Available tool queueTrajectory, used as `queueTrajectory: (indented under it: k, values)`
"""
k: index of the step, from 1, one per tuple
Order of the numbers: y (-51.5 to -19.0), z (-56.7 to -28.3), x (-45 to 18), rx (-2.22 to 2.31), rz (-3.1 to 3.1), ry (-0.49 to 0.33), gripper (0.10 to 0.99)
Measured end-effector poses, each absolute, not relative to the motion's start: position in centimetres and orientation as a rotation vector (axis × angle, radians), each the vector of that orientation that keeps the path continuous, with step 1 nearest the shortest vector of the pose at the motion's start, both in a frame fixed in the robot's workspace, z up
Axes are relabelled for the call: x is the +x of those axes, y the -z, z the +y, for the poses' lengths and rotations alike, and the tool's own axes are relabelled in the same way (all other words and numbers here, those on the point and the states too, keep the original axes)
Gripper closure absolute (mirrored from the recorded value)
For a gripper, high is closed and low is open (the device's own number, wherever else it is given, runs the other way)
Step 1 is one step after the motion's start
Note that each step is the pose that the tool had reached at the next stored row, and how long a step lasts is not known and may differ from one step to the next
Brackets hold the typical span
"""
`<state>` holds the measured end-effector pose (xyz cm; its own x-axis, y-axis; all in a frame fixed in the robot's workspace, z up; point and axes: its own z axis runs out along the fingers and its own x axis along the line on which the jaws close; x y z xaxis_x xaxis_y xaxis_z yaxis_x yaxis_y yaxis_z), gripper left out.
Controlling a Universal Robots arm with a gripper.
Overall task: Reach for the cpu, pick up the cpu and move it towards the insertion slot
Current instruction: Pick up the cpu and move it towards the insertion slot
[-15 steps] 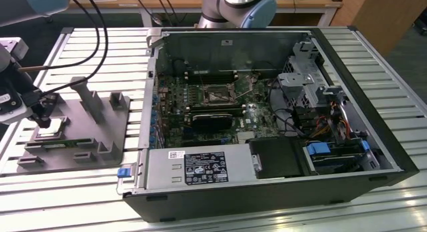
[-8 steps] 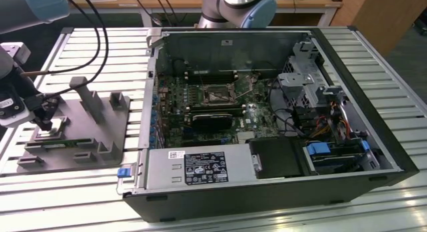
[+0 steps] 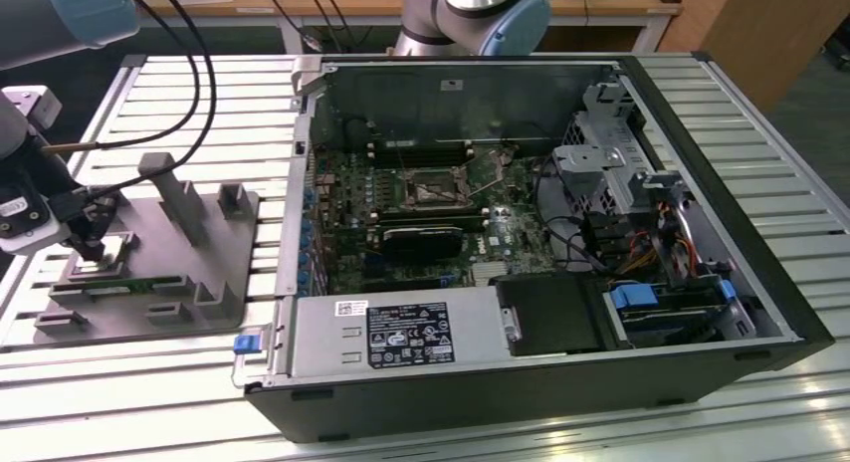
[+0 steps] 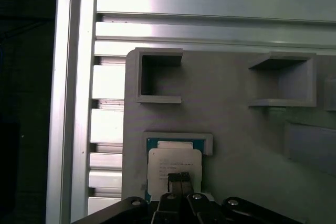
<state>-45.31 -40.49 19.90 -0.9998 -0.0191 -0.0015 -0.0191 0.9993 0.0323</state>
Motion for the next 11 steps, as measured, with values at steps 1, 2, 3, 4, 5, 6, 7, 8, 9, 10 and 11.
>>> queueTrajectory:
  k: [1,2,3,4,5,6,7,8,9,10,11]
  values:
    - [-19.90,-40.49,-45.31,-0.030,3.140,-0.051,0.973]
    - [-19.89,-40.49,-45.31,-0.030,3.140,-0.051,0.918]
    - [-19.89,-40.49,-45.31,-0.030,3.140,-0.051,0.855]
    - [-19.89,-40.49,-45.31,-0.030,3.140,-0.051,0.855]
    - [-19.88,-40.49,-45.31,-0.030,3.140,-0.051,0.796]
    - [-19.88,-40.49,-45.31,-0.030,3.140,-0.051,0.733]
    - [-19.88,-40.49,-45.31,-0.030,3.140,-0.051,0.733]
    - [-19.87,-40.49,-45.31,-0.030,3.140,-0.051,0.678]
    - [-19.87,-40.49,-45.31,-0.030,3.140,-0.051,0.678]
    - [-19.87,-40.49,-45.31,-0.030,3.140,-0.051,0.620]
    - [-19.86,-40.49,-45.31,-0.030,3.140,-0.051,0.561]
